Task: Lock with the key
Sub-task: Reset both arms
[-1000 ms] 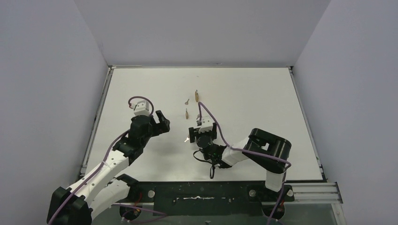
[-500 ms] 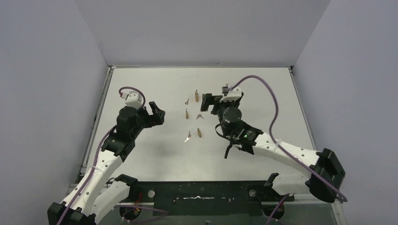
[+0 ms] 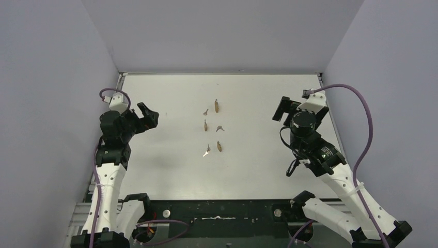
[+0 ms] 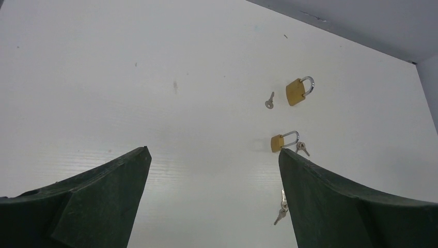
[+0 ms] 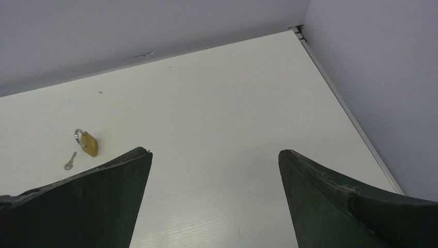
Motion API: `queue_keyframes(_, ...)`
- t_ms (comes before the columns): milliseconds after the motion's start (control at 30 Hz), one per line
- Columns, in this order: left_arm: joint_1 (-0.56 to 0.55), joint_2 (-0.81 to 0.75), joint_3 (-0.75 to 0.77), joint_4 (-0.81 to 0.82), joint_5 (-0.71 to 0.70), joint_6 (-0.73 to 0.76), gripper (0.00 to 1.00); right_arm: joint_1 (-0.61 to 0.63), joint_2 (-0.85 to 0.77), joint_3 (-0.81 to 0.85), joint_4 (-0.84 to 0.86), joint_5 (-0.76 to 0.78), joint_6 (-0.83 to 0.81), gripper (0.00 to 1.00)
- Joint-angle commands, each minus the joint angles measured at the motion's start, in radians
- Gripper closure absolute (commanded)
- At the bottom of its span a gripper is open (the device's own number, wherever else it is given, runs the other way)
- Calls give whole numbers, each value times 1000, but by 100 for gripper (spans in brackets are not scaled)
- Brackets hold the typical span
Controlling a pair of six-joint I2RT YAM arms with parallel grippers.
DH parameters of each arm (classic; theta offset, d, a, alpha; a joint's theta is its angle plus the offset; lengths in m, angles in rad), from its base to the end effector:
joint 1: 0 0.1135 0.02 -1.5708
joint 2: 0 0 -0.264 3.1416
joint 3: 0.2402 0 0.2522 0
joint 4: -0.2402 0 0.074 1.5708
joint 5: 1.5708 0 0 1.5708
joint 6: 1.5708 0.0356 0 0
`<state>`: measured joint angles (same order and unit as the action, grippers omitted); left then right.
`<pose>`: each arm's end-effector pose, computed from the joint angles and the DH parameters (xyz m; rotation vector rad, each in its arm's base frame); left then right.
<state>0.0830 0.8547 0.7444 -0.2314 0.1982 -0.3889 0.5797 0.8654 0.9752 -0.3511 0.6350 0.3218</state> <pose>0.1993 0.0095 0.3088 -0.3179 1.8989 -0.3952 0.1667 0.0839 0.3764 0.2168 1.7517 0.0780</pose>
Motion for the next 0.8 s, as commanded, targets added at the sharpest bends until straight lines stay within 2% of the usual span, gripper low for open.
queue_keyframes(0, 6, -16, 78, -17, 75, 89, 5, -23, 21, 20, -172, 134, -13, 0)
queue_keyframes(267, 6, -43, 52, 18, 105, 65, 5, -42, -6, -21, -129, 115, -52, 0)
queue_keyframes(767, 6, -81, 8, 56, 112, 67, 4, -44, -57, -26, -146, 106, -64, 0)
